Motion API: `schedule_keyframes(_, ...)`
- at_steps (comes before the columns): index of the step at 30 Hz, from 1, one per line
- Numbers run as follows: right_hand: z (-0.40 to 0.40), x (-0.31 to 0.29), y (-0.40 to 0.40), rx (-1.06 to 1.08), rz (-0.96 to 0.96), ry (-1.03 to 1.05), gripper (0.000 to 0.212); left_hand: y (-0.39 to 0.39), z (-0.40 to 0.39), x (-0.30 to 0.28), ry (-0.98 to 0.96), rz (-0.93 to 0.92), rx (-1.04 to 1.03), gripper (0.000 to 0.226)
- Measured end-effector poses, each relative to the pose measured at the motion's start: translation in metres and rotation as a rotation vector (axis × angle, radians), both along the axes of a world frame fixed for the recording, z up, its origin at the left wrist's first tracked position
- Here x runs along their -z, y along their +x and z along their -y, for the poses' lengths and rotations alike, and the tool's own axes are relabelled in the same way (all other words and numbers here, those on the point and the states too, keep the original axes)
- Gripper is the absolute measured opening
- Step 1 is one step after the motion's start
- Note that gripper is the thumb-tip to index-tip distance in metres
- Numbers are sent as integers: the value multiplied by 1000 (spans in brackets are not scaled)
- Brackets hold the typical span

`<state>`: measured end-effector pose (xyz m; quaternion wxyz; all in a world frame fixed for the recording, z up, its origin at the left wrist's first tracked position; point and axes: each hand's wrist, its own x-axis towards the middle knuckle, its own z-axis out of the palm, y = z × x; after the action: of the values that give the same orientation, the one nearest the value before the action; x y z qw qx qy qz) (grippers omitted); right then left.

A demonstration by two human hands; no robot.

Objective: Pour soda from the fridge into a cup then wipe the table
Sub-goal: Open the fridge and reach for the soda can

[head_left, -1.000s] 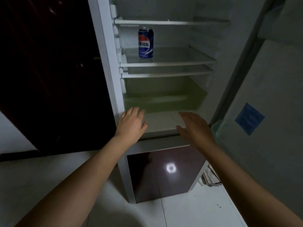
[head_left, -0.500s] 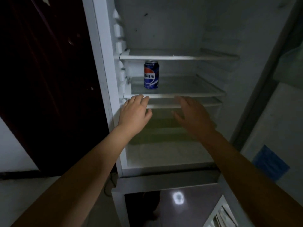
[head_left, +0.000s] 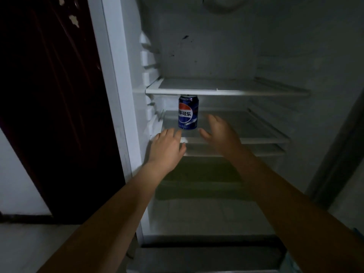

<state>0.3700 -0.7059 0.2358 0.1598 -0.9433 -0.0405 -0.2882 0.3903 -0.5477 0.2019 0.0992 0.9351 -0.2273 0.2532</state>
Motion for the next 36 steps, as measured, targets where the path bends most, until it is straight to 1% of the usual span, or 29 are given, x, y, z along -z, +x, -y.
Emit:
schedule_keyframes(6, -1, -8, 42, -21, -105, 202, 53, 15, -2, 10, 30, 21, -33, 42)
schedule_keyframes(12, -8, -14, 71, -87, -166, 555, 58, 23, -12, 18, 46, 11, -52, 42)
schedule_keyframes(16, -9, -8, 91, -115, -189, 732, 69, 24, -13, 22, 53, 4, -38, 42)
schedule_keyframes(18, -11, -4, 100, -118, -186, 795, 70, 25, -12, 23, 68, 12, -46, 42)
schedule_keyframes(25, -18, 0, 110, -151, -135, 821, 60, 25, -12, 27, 75, 31, -65, 40)
schedule_keyframes(28, -17, 1, 107, -148, -123, 792, 58, 26, -11, 28, 80, 32, -68, 40)
schedule_keyframes(32, -18, 6, 98, -158, -62, 757, 60, 26, -9, 29, 72, 44, -84, 38)
schedule_keyframes(36, -19, 9, 82, -186, -48, 759, 62, 25, -6, 28, 64, 55, -93, 36)
